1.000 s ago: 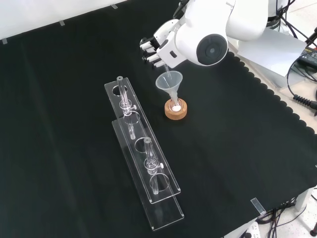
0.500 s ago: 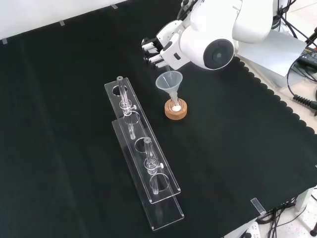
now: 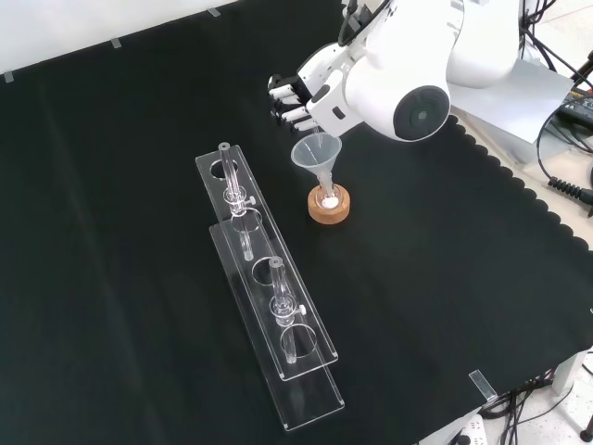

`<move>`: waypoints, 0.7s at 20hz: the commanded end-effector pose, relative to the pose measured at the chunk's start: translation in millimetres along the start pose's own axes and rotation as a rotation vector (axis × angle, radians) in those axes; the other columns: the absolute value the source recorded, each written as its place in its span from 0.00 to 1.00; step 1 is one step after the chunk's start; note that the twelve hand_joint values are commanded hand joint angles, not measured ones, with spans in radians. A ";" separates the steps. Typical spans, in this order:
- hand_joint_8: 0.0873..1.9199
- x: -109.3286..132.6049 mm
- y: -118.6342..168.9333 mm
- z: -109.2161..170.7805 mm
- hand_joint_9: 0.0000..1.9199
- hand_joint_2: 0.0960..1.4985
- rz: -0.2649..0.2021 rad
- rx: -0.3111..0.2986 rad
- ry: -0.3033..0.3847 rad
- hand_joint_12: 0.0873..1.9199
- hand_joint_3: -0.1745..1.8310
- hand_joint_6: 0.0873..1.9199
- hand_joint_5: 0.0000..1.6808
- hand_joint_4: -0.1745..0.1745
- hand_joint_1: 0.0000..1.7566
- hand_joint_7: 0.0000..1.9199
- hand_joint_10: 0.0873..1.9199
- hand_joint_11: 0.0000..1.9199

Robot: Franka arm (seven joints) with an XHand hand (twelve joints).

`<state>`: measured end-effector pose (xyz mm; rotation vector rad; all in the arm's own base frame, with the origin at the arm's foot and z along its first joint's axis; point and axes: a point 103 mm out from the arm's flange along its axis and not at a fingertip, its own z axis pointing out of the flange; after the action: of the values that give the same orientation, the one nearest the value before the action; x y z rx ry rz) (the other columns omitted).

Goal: Pour all the NaCl from the weighing funnel into the round-bottom flask.

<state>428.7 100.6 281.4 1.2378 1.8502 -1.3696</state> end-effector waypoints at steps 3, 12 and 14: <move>0.26 0.8 1.0 0.4 0.60 0.38 0.003 0.007 -0.015 0.48 0.50 0.47 0.69 1.00 0.63 0.42 0.06 0.49; 0.26 1.0 0.3 -0.4 0.60 0.38 0.006 0.006 -0.017 0.48 0.50 0.47 0.69 1.00 0.63 0.42 0.06 0.49; 0.26 0.0 -0.1 1.2 0.60 0.38 0.005 0.006 -0.015 0.48 0.50 0.47 0.69 1.00 0.63 0.42 0.06 0.49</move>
<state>428.6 102.4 280.4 1.2285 1.8288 -1.3800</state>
